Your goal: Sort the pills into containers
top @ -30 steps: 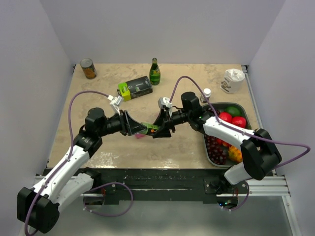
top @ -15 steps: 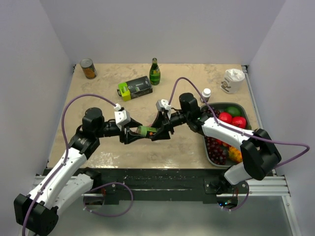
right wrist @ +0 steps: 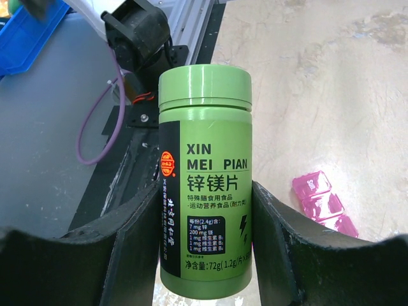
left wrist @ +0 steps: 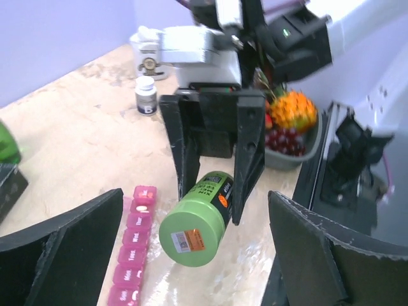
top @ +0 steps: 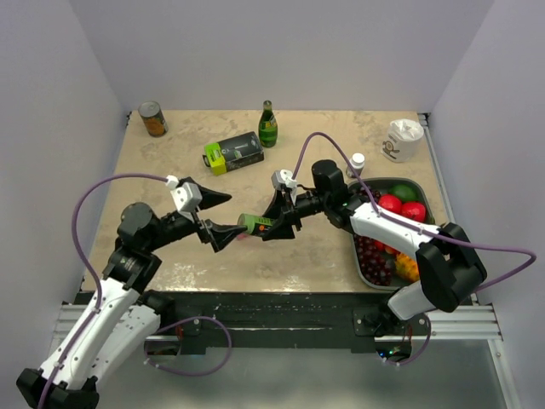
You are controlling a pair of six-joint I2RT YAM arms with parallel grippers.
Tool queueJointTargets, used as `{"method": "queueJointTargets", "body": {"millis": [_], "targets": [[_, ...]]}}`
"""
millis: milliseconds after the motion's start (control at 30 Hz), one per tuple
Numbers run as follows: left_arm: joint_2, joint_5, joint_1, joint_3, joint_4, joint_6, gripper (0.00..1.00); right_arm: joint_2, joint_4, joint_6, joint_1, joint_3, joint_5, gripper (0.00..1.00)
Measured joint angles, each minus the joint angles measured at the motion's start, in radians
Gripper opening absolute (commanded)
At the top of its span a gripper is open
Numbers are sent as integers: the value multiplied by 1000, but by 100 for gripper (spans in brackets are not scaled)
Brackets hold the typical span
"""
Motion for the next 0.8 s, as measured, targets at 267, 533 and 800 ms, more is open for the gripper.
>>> {"method": "queueJointTargets", "body": {"millis": [267, 533, 800], "targets": [[-39, -205, 0, 14, -108, -372, 99, 0, 0, 0, 0, 0, 1, 0], [81, -246, 0, 16, -198, -613, 93, 0, 0, 0, 0, 0, 1, 0], [87, -208, 0, 14, -182, -665, 85, 0, 0, 0, 0, 0, 2, 0]]}}
